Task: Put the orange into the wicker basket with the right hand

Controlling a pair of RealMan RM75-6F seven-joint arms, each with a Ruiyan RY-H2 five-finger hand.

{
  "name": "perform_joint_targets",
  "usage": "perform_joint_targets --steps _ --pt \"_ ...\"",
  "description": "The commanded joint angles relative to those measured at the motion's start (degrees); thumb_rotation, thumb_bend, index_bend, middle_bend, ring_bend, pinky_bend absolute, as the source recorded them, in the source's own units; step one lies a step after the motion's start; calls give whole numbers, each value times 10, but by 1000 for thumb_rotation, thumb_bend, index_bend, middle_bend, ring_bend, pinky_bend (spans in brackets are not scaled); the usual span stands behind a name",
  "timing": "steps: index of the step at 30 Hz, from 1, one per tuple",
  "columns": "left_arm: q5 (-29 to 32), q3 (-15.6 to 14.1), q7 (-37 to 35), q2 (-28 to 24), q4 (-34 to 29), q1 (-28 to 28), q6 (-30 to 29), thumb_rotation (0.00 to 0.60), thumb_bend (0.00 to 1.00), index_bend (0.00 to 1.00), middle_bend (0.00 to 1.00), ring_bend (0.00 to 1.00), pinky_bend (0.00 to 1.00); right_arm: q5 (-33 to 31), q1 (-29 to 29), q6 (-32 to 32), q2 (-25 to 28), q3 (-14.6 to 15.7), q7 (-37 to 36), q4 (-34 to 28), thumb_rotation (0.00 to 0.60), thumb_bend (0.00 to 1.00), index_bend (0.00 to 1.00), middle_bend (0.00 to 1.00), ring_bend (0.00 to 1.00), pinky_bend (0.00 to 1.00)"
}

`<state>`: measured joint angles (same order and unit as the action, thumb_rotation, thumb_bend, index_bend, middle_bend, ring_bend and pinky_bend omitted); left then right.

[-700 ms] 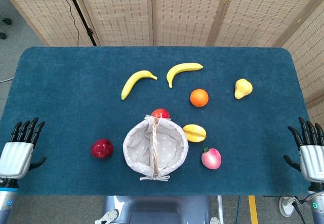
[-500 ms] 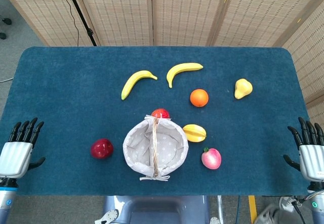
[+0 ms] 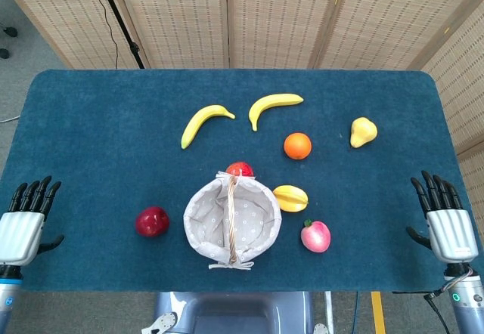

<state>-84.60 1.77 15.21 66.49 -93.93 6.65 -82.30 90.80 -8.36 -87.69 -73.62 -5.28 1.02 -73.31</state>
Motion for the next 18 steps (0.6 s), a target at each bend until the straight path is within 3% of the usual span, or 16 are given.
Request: perform_joint_targets --steps 1,5,12,18 --pt "5 2 -4 0 2 2 5 600 0 0 0 0 0 13 -17 13 3 0 -1 -5 600 88 0 18 44 137" --pt "10 2 -4 1 6 5 11 600 0 0 0 0 0 22 -42 38 6 -3 -8 -9 600 89 0 18 47 145" --pt "28 5 -7 6 15 9 25 600 0 0 0 0 0 50 -141 151 3 -7 -56 -27 600 89 0 18 47 145" --pt "38 4 -11 9 24 14 40 600 0 0 0 0 0 46 -227 232 -38 -31 -86 -1 600 88 0 19 47 145"
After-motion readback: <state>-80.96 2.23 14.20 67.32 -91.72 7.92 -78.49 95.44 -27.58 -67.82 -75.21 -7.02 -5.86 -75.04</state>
